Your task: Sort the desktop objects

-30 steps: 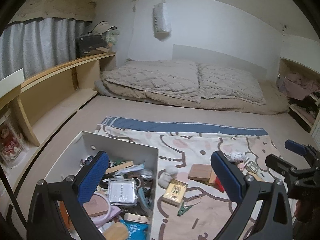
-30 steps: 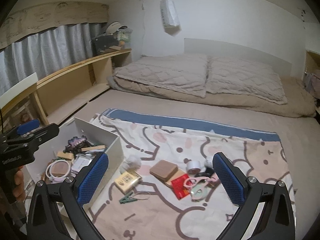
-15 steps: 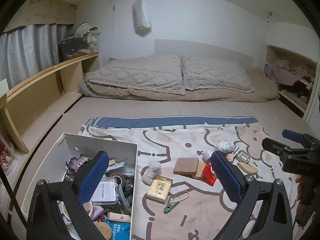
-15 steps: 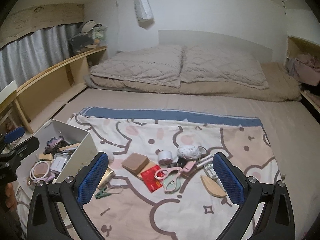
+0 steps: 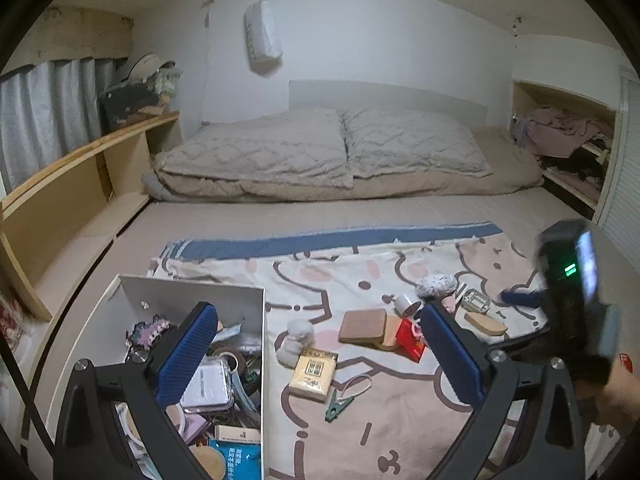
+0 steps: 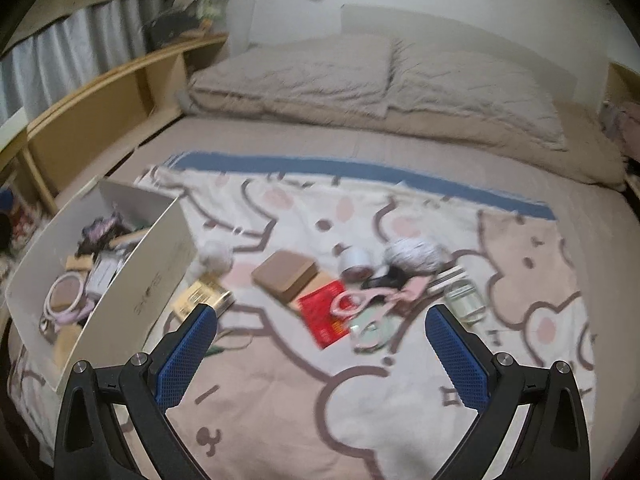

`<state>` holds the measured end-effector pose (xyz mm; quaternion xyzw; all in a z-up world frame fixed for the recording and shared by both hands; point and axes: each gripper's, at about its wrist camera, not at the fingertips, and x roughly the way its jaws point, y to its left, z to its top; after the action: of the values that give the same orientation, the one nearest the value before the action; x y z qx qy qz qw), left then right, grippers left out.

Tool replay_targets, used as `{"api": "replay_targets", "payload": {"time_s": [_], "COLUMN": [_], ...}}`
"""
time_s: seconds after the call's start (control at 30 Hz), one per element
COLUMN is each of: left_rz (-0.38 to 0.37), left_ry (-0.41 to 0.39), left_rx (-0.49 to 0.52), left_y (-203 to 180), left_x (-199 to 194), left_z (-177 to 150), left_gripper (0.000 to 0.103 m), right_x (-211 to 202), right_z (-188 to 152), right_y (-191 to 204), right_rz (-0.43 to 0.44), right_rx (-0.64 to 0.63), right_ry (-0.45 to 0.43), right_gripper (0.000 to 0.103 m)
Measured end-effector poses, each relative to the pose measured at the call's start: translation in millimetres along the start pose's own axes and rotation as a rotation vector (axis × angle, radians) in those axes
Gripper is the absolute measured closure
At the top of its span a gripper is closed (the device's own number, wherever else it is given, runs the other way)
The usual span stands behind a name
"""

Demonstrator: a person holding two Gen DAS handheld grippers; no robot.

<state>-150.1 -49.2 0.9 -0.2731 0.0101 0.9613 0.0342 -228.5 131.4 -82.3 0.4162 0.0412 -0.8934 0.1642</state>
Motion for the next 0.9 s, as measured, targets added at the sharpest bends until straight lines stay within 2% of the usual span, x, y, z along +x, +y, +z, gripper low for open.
{"api": "replay_targets", "payload": {"time_s": [0.27,0.37,0.47,0.67,0.9], "left_rz": [-0.046,-0.055,-0.059,-0.079,-0.086], "left_ry": [-0.026,-0.023,-0.021,-0.015,-0.013], "left_rx": [-0.006,-0.010,-0.016,-0.047,-0.068], "left_y": [1.2,1.7,3.2,10.6,20.6], "left_x": [-9.3,-7.4,-4.3,-0.5,2.0], "left_z": [4.4,4.2,4.9,6.7,7.4], "left_gripper": [0.001,0.001,0.001,0.001,0.001], "right_x": [36.0,48.2,61.2,83.0,107.7], "right_z": [-9.0,-10.6,-13.9,-16.9,-14.5], "right_y": [29.4,40.2,50.9,68.8,85.2], "right_rz": [0.060,0.107,0.143,0.211,0.257], "right_rx": [-0.052,-0.066,-0.073,-0.092,-0.082], "right_ry": [0.094,0.130,0.165,0.219,0.264], "right_gripper": [0.001,0.015,0.017,0.038,0.040]}}
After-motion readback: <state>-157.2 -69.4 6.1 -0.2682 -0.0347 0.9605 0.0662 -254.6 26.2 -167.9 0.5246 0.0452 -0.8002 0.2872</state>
